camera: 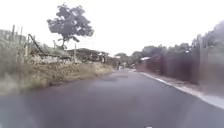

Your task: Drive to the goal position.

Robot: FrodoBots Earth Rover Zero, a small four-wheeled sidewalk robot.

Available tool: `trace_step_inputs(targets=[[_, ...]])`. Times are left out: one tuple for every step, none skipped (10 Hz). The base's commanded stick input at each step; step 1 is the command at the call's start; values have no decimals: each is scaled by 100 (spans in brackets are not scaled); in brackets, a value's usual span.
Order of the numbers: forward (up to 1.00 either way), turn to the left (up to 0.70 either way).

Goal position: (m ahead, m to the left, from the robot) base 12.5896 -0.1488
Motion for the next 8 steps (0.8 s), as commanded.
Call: trace_step_inputs(targets=[[70, 0], [70, 0], [70, 0], [70, 0], [70, 0], [70, 0], [70, 0], [70, 0]])
